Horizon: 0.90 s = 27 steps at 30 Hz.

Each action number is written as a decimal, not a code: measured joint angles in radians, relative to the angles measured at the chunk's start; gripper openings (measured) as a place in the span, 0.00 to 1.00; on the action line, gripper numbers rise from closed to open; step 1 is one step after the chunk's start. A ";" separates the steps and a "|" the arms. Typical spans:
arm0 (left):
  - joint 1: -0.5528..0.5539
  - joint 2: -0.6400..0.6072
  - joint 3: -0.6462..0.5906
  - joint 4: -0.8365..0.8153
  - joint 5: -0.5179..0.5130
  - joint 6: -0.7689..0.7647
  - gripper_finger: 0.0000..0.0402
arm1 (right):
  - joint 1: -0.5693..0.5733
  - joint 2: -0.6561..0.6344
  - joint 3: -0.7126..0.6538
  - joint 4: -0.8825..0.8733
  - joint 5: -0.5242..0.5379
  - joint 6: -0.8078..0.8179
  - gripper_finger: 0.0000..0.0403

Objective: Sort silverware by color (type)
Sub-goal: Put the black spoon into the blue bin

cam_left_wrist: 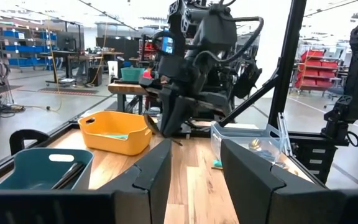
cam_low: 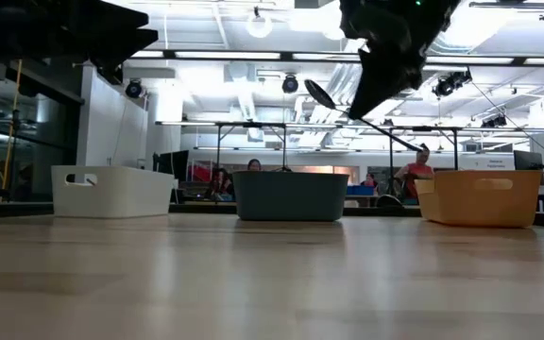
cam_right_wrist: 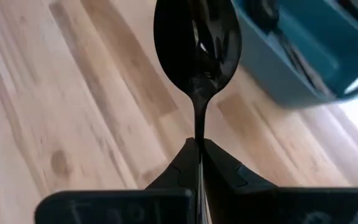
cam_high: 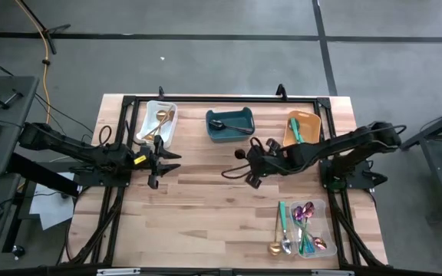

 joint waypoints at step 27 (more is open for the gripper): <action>0.002 0.000 0.000 0.000 -0.012 0.068 0.33 | -0.084 -0.104 -0.478 1.101 -0.060 -0.277 0.00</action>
